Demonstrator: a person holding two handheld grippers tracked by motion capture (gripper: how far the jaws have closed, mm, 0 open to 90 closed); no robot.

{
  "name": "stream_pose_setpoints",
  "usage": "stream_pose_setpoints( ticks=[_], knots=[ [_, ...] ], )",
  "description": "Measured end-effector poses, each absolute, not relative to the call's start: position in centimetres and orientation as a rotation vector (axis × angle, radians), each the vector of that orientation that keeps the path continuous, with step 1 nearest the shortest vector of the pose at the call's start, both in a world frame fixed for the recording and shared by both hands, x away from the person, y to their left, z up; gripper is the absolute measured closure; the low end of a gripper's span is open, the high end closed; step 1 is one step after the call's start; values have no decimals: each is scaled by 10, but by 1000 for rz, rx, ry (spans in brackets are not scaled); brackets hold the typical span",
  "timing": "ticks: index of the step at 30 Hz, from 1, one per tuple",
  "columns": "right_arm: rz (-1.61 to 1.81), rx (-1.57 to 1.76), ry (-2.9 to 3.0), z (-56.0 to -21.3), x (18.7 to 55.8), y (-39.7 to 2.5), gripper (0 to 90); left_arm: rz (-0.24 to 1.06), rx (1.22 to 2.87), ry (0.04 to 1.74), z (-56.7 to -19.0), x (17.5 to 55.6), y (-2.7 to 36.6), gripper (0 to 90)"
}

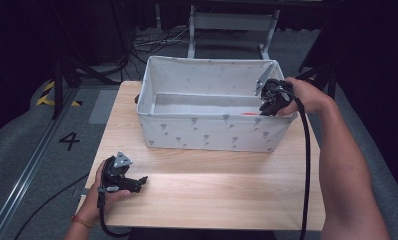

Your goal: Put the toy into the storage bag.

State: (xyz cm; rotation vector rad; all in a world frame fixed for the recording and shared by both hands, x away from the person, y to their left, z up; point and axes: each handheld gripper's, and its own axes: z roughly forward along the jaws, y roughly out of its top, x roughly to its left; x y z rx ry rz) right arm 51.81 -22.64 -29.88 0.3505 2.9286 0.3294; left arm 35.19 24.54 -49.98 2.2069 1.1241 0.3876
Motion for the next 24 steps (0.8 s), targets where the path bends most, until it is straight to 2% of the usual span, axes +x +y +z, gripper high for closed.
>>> stream_pose_setpoints(
  ticks=[12, 19, 24],
  knots=[
    [651, 530, 2716, -282, 505, -244, 351, 388, 2208, 1123, -500, 352, 245, 5],
    [771, 611, 2581, -271, 491, -250, 276, 388, 2207, 1124, -500, 352, 245, 6],
    [845, 642, 2511, -268, 480, -255, 259, 388, 2208, 1123, -500, 352, 245, 6]
  ],
)
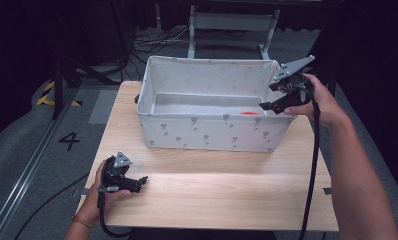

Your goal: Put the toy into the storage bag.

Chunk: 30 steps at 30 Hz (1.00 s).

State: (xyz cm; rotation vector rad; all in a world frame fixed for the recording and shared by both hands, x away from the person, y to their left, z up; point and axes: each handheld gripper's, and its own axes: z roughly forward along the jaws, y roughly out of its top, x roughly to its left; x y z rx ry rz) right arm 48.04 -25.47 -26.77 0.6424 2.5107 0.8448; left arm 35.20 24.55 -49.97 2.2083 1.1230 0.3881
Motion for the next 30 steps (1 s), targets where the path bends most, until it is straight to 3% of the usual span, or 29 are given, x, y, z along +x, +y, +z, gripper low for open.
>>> stream_pose_setpoints(
  ticks=[30],
  knots=[
    [899, 785, 2275, -273, 412, -283, 249, 388, 2208, 1124, -500, 352, 245, 5]
  ],
)
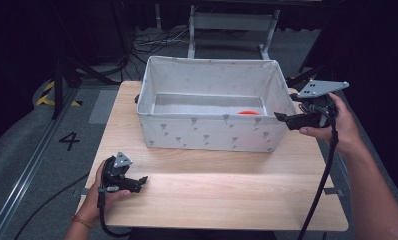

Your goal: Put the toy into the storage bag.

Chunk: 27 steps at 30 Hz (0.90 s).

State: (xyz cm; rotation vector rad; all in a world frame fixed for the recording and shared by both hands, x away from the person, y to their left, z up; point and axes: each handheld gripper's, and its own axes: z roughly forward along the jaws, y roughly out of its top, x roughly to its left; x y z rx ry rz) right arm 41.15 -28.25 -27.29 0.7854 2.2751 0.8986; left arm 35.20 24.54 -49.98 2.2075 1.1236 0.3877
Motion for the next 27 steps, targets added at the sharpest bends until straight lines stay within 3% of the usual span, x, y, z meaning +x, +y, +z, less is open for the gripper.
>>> stream_pose_setpoints(
  ticks=[27],
  knots=[
    [822, 823, 2213, -316, 370, -315, 219, 388, 2208, 1123, -500, 352, 245, 5]
  ],
)
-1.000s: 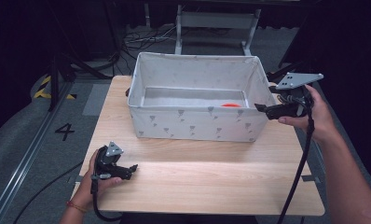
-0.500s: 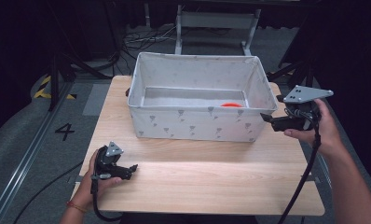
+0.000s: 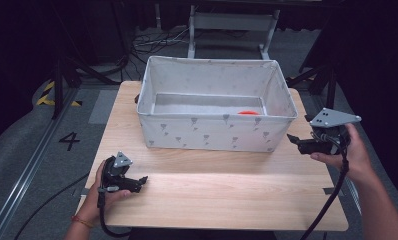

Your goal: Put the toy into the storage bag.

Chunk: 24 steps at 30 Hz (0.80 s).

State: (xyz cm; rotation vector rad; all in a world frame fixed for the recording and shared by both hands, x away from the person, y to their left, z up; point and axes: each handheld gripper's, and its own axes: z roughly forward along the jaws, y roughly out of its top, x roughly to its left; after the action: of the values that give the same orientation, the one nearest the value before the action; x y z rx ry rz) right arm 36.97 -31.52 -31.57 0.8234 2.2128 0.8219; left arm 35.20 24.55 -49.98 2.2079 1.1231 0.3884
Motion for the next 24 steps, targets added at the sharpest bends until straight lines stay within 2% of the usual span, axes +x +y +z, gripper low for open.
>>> stream_pose_setpoints(
  ticks=[24],
  knots=[
    [736, 872, 2315, -398, 356, -327, 202, 389, 2205, 1126, -500, 352, 245, 5]
  ],
)
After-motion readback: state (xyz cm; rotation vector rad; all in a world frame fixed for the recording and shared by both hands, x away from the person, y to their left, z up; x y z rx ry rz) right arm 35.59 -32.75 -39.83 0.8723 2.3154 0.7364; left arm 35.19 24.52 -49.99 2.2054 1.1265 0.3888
